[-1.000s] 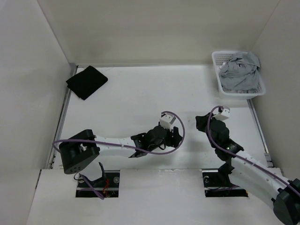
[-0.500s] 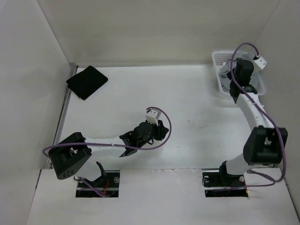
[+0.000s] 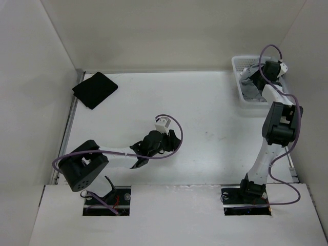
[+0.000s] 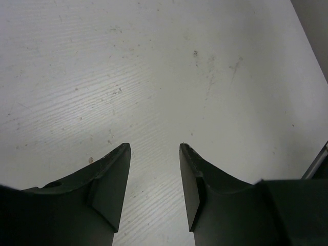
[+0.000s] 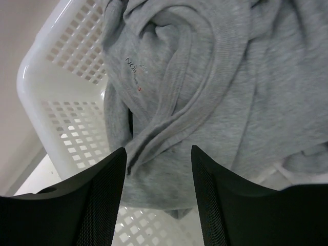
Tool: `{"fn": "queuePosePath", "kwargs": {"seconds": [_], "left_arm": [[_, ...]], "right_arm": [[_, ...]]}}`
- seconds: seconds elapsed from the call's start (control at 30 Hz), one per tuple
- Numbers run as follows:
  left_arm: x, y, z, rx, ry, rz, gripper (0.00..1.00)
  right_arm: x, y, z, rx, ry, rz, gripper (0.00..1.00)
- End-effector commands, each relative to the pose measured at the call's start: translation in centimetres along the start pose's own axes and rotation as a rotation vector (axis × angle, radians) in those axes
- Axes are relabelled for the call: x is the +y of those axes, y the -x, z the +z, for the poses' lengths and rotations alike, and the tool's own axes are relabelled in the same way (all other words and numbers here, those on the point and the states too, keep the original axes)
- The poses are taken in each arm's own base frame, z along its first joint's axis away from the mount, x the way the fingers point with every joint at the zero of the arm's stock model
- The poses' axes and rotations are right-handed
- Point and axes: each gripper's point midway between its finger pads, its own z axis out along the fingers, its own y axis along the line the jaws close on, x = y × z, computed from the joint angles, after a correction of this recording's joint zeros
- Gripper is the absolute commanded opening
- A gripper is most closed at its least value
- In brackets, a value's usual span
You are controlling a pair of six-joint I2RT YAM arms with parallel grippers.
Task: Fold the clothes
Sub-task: Grab the tank top from the pile, then move the tank top to the center of the board
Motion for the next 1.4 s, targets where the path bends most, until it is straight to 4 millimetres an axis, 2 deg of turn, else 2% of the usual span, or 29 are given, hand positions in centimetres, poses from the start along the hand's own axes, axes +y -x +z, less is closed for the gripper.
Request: {"fn": "queuePosePath", "kwargs": {"seconds": [0.0, 0.13, 0.37, 0.57, 0.6, 0.63, 0.67, 0.77, 0.8, 0.83, 0.87, 0.97, 1.03, 1.1, 1.17, 1.2, 1.37], "left_arm": [[-2.1, 1.6, 0.5, -0.04, -0.088, -0.039, 0.42], [-1.7, 1.7, 0.5, -0.042, -0.079, -0.047, 0.42], [-1.7, 1.7, 0.5, -0.039, -0.085, -0.055, 0.42], [-1.8, 1.6, 0.6, -0.035, -0.09, -0.058, 0.42], [-1.7, 1.6, 0.6, -0.036, -0.089, -0.059, 0.42], [-1.7, 1.7, 0.6, -0.037, -0.088, -0.059, 0.42], [-1.5, 1.8, 0.6, -0.04, -0.083, -0.061, 0.42], [-1.4, 2.0, 0.6, -0.046, -0.08, -0.064, 0.42], [-1.3, 2.0, 0.5, -0.047, -0.079, -0.064, 0.42], [-1.4, 2.1, 0.5, -0.049, -0.078, -0.064, 0.42], [-1.4, 2.2, 0.5, -0.053, -0.078, -0.064, 0.41], [-1.2, 2.5, 0.3, -0.064, -0.073, -0.073, 0.41], [-0.9, 3.0, 0.0, -0.078, -0.067, -0.086, 0.41], [-0.6, 3.7, -0.3, -0.096, -0.062, -0.107, 0.41], [0.1, 5.0, -1.1, -0.131, -0.051, -0.152, 0.41], [0.5, 5.7, -1.7, -0.152, -0.046, -0.174, 0.41], [2.6, 8.9, -5.0, -0.265, -0.018, -0.287, 0.42]], "right_arm": [[3.1, 1.3, 0.5, -0.008, 0.103, 0.085, 0.58], [3.1, 0.1, 1.5, 0.026, 0.102, 0.129, 0.57], [4.9, -1.3, 2.5, 0.098, 0.166, 0.193, 0.52], [5.3, -1.5, 2.6, 0.102, 0.168, 0.213, 0.11], [5.2, -0.9, 2.0, 0.081, 0.164, 0.219, 0.03], [5.3, 0.0, 1.4, 0.056, 0.165, 0.223, 0.02], [5.8, 1.7, -0.2, 0.003, 0.183, 0.221, 0.01], [8.8, 6.7, -6.4, -0.142, 0.293, 0.204, 0.0], [10.5, 8.7, -10.0, -0.199, 0.35, 0.186, 0.0], [11.4, 9.6, -11.9, -0.228, 0.381, 0.174, 0.0], [13.6, 11.8, -17.3, -0.304, 0.459, 0.145, 0.0], [17.0, 14.8, -27.6, -0.433, 0.598, 0.107, 0.0], [18.9, 17.0, -37.5, -0.551, 0.731, 0.097, 0.01], [19.4, 18.3, -43.4, -0.622, 0.808, 0.101, 0.01], [19.4, 20.3, -53.1, -0.717, 0.951, 0.117, 0.01], [19.0, 21.1, -57.2, -0.75, 1.018, 0.132, 0.02], [17.4, 22.4, -67.3, -0.764, 1.238, 0.198, 0.02]]}}
